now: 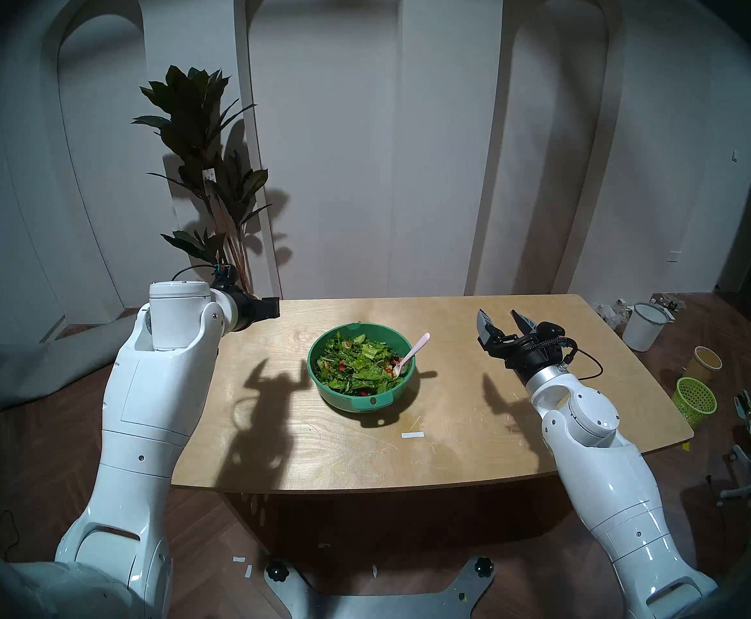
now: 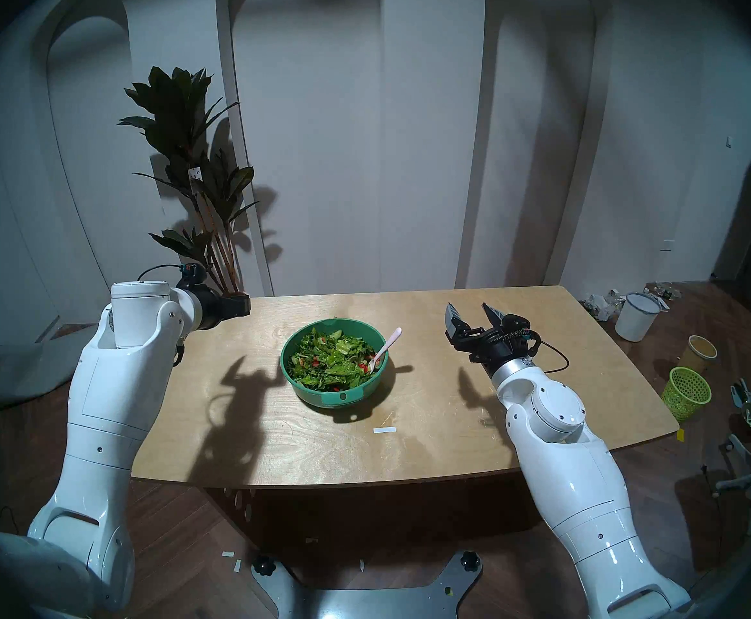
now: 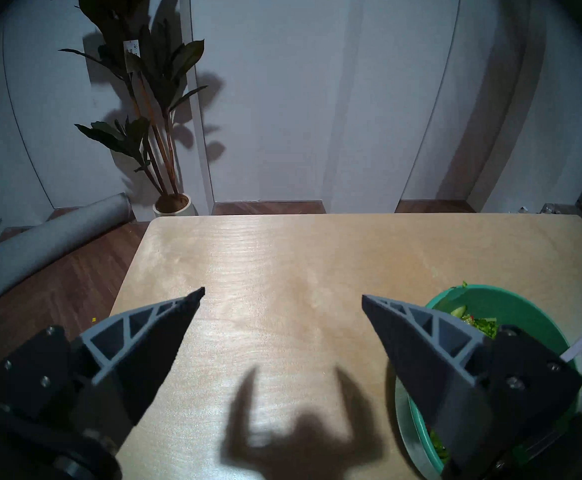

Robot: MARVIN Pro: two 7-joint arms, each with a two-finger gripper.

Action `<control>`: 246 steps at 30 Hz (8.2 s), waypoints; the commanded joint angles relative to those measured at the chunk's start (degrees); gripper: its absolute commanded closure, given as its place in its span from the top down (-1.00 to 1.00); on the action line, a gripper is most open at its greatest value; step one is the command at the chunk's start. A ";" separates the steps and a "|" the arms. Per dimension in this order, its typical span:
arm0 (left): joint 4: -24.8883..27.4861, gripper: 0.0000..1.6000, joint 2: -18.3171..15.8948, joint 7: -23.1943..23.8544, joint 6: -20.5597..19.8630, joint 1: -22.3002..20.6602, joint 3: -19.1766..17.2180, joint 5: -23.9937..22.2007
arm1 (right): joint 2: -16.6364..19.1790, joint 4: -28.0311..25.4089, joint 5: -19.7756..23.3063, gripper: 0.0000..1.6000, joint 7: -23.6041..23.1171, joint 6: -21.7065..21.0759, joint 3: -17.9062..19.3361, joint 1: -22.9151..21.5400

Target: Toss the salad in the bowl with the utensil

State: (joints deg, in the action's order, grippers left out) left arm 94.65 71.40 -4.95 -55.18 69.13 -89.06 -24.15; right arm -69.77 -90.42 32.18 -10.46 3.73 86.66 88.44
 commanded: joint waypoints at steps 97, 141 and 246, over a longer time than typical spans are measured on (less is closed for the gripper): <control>-0.54 1.00 -4.43 -50.67 0.18 -2.79 19.57 -52.60 | 3.10 2.38 -4.16 1.00 -0.27 -2.85 5.80 -4.25; -3.04 -0.20 -4.54 -50.74 0.18 -3.93 24.18 -50.34 | 2.48 4.03 -4.13 1.00 2.36 -1.66 5.73 -5.46; -3.47 -1.00 -3.21 -50.49 0.18 -3.51 22.83 -48.31 | -18.82 -14.44 8.70 1.00 43.97 -43.32 -13.89 -7.61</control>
State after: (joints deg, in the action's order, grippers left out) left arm 90.53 68.17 -49.72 -55.09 66.57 -66.05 -72.53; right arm -88.33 -104.54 41.54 34.31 -41.14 73.95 81.19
